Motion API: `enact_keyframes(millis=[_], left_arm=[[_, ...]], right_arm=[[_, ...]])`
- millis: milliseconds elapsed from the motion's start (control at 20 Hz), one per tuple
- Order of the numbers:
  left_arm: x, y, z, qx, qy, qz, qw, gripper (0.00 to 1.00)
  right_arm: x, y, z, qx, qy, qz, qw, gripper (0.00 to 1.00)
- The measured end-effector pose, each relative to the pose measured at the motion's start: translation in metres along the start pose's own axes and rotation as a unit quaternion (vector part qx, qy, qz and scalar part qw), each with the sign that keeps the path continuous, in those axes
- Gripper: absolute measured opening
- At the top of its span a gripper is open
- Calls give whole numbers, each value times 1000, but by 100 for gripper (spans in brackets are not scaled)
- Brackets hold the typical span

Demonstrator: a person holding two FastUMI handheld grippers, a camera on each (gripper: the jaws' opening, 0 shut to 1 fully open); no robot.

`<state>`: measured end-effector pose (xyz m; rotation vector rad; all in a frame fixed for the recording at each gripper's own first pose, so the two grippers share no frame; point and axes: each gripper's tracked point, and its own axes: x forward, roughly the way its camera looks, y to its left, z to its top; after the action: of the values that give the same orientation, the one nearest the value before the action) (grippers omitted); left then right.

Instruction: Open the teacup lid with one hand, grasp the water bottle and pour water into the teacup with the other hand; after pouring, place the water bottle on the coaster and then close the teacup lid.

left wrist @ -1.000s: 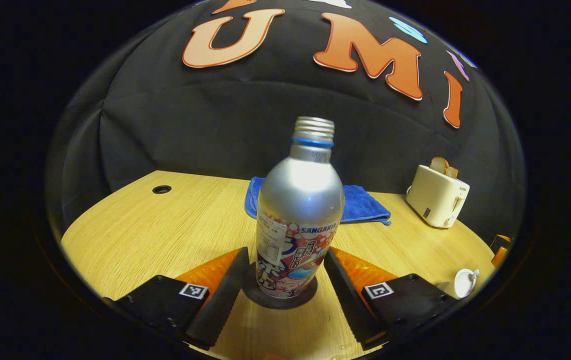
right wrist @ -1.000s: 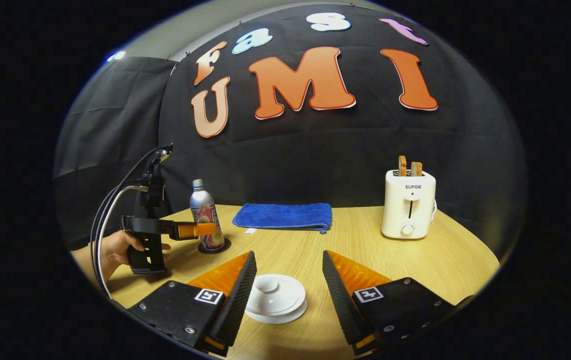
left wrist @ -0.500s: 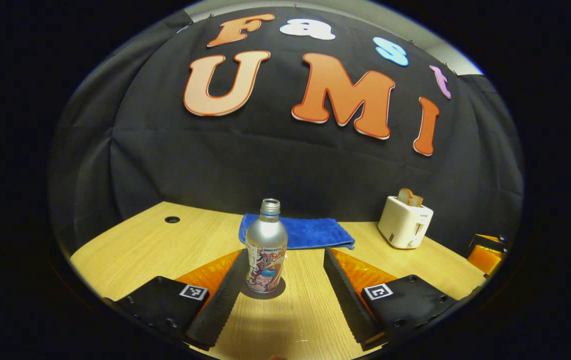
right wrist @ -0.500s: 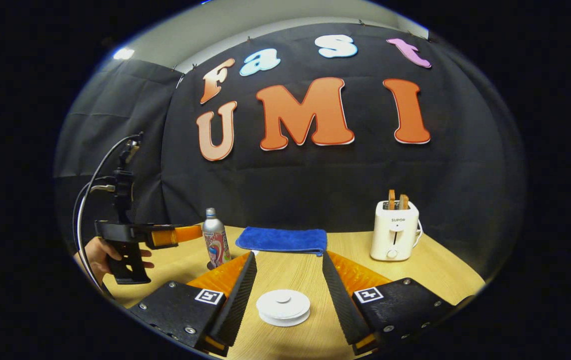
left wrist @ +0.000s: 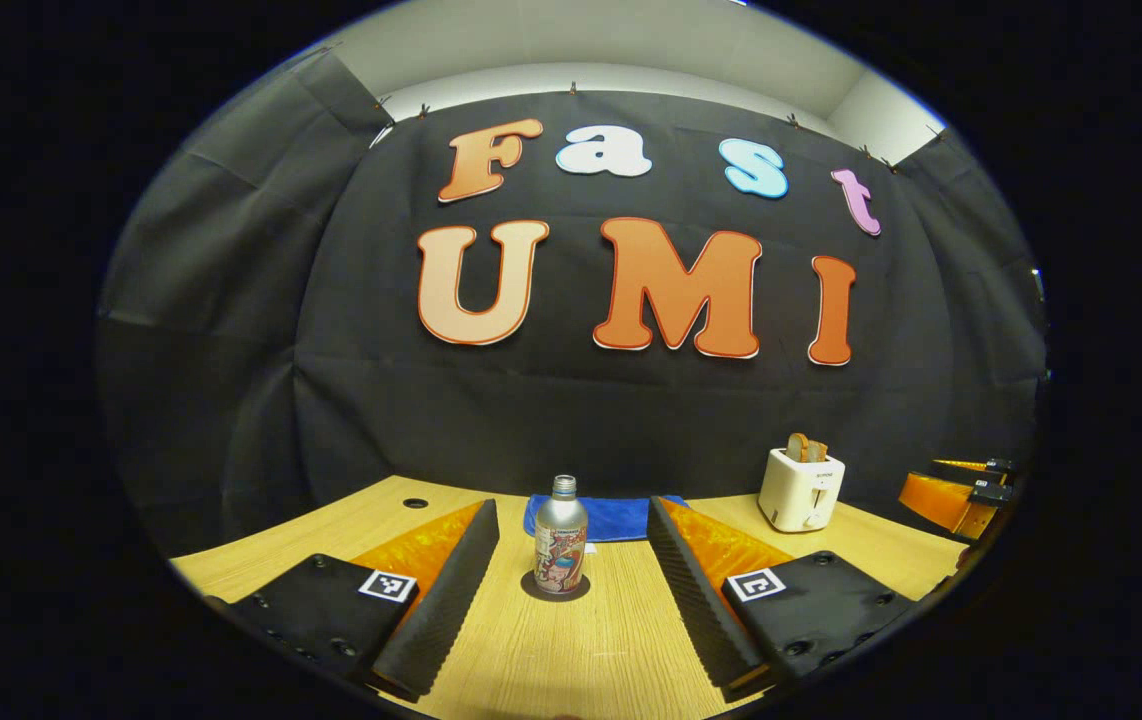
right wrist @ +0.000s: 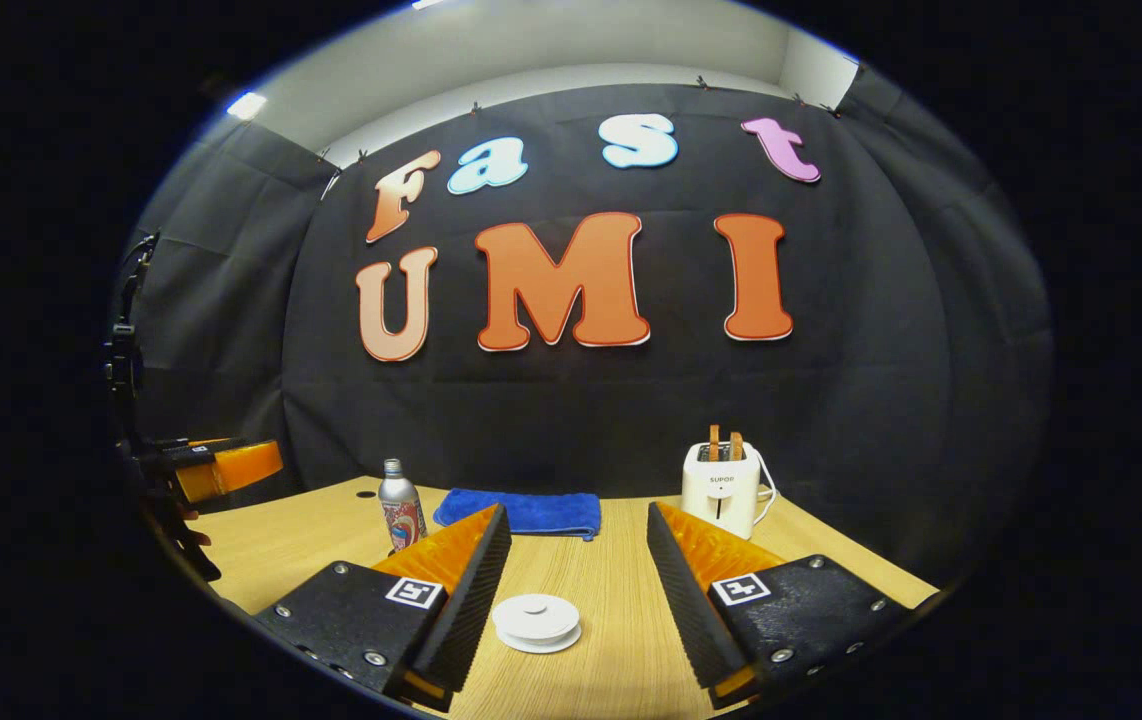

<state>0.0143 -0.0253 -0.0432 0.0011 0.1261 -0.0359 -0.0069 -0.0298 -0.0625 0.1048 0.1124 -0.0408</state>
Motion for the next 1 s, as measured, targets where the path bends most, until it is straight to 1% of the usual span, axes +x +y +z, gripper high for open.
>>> enact_keyframes(millis=[200, 350, 500, 600, 850, 1000], left_arm=[[-30, 6, 5, 15, -11, 17, 1000, 97], [-43, 19, 9, 11, -21, 33, 999, 97], [-51, 30, 25, 32, -44, 50, 997, 97], [-55, 29, 33, 40, -51, 51, 997, 96], [-67, 36, 55, 22, -70, 56, 996, 96], [-68, 34, 55, 18, -71, 53, 996, 96]], right_arm=[[-15, 4, 9, -13, -12, 5, 1000, 83], [-22, 16, 9, -16, -7, 19, 1000, 83], [-28, 35, 15, -21, -11, 36, 999, 83], [-29, 43, 23, -26, -22, 41, 999, 83], [-37, 62, 42, -30, -33, 51, 998, 83], [-45, 70, 46, -34, -39, 54, 997, 83]])
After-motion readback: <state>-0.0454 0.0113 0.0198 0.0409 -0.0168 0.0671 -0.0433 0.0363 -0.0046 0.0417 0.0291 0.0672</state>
